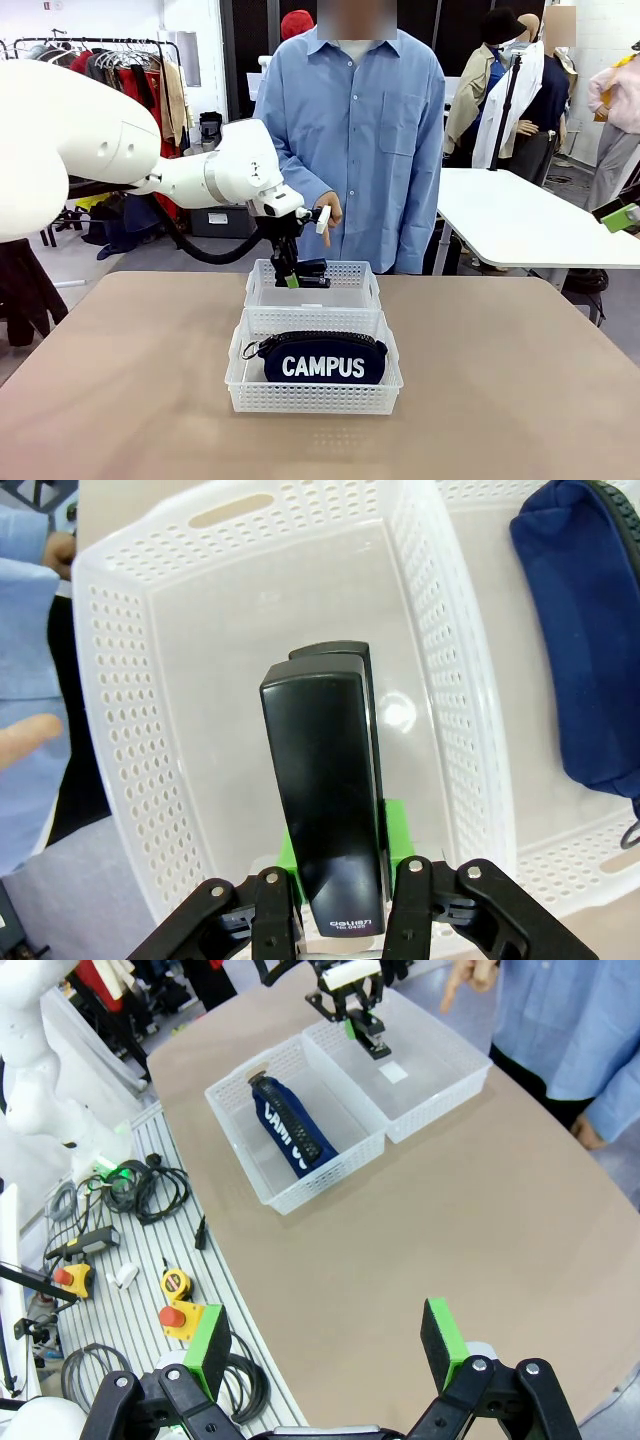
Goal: Distribute items into two baskets.
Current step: Place the picked Stapler into the Organizing basket as instructed by the person.
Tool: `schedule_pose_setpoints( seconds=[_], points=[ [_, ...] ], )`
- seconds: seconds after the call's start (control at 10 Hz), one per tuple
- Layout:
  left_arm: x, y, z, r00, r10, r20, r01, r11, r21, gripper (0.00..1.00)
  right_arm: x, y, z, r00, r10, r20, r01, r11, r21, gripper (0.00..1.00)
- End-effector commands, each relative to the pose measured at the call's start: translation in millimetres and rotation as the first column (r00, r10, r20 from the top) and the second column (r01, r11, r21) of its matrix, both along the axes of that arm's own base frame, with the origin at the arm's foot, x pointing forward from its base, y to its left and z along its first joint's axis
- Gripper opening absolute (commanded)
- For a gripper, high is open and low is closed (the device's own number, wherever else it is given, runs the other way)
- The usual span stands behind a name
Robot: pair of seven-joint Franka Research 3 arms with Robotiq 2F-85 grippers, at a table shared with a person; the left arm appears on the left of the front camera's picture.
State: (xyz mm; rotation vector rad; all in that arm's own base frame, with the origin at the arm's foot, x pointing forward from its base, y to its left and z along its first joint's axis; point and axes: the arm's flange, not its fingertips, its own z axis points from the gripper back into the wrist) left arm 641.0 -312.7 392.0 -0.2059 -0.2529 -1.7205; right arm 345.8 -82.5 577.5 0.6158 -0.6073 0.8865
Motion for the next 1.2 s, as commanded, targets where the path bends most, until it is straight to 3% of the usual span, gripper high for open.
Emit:
schedule_pose_setpoints(
  seconds=[0.0,0.4,1.1],
  points=[
    [3.8,-3.0,-4.4,0.999,0.028,0.025,-0.028,0.999,0.017,0.0,0.5,1.6,1.5,1.0,0.002,0.005,-0.002,1.0,0.01,1.0],
    [0.2,-8.7,-27.6,0.997,-0.016,0.074,0.016,1.0,0.005,0.0,0.5,1.6,1.5,1.0,0.002,0.005,-0.002,1.0,0.01,1.0],
    [4.5,-11.1,-57.4,0.996,-0.023,0.083,0.023,1.0,0.007,0.0,0.5,1.6,1.5,1.0,0.002,0.005,-0.002,1.0,0.01,1.0]
  ],
)
